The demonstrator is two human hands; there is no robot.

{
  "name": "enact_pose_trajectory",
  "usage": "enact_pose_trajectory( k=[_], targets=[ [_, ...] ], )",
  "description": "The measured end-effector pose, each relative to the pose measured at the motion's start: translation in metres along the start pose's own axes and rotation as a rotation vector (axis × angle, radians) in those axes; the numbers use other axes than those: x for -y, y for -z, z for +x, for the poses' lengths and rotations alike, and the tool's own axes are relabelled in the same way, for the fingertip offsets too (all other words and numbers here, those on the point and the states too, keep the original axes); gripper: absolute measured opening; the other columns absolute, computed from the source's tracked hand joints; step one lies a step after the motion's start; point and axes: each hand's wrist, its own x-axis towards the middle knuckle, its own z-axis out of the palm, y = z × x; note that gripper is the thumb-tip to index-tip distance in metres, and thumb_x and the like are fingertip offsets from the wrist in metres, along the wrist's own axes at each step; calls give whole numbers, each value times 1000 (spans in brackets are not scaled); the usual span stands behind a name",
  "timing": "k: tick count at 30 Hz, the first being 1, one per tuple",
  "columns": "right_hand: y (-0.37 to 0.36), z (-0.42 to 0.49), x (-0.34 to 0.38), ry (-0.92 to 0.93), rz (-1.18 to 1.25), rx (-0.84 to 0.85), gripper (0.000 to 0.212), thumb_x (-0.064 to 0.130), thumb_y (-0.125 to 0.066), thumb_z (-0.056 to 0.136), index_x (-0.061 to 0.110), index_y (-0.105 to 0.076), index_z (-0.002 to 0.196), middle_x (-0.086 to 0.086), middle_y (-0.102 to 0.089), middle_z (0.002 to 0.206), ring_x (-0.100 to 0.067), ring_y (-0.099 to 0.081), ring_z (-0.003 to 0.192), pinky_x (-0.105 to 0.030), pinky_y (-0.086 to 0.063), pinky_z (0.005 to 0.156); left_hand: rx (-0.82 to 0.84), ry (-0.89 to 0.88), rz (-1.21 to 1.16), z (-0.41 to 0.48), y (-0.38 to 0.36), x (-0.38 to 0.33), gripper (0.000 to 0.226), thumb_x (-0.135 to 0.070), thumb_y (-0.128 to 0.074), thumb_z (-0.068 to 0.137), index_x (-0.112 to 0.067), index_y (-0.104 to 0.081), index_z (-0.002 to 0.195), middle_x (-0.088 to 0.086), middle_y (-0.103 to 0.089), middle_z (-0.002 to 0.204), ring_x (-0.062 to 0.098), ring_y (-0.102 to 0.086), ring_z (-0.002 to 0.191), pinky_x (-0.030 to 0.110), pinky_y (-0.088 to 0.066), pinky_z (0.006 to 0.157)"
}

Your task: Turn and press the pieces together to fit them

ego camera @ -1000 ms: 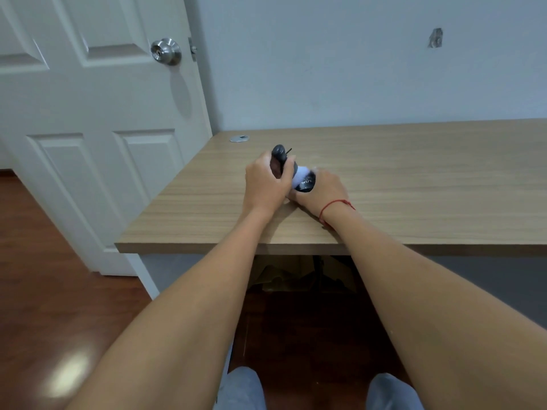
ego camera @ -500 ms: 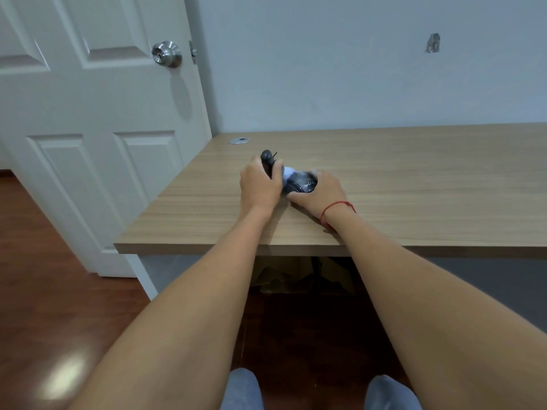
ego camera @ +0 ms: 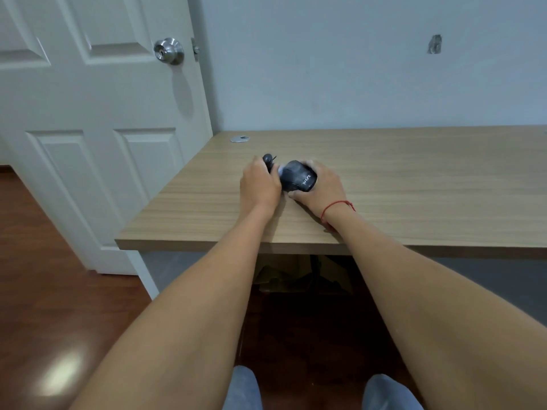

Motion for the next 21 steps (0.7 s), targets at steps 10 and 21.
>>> enact_pose_trajectory(
  k=[10,21],
  targets=[
    [2,-1,-1,-20,32,-3,63,12,-81,71,11,-54,128,-5,-61,124,-18,-57,111,-17,-37,83,11,-69,-101,-2,0,-5,25,-28,-57,93,-3,-54,88,15,-62,87,30,-57,81,30,-37,66],
    [2,-1,-2,-4,50,6,65,12,-81,71,12,-54,129,-6,-62,125,-20,-57,113,-16,-37,85,42,-51,-74,1,-3,-4,27,-25,-56,95,2,-56,102,19,-64,104,34,-59,97,23,-34,70]
  ],
)
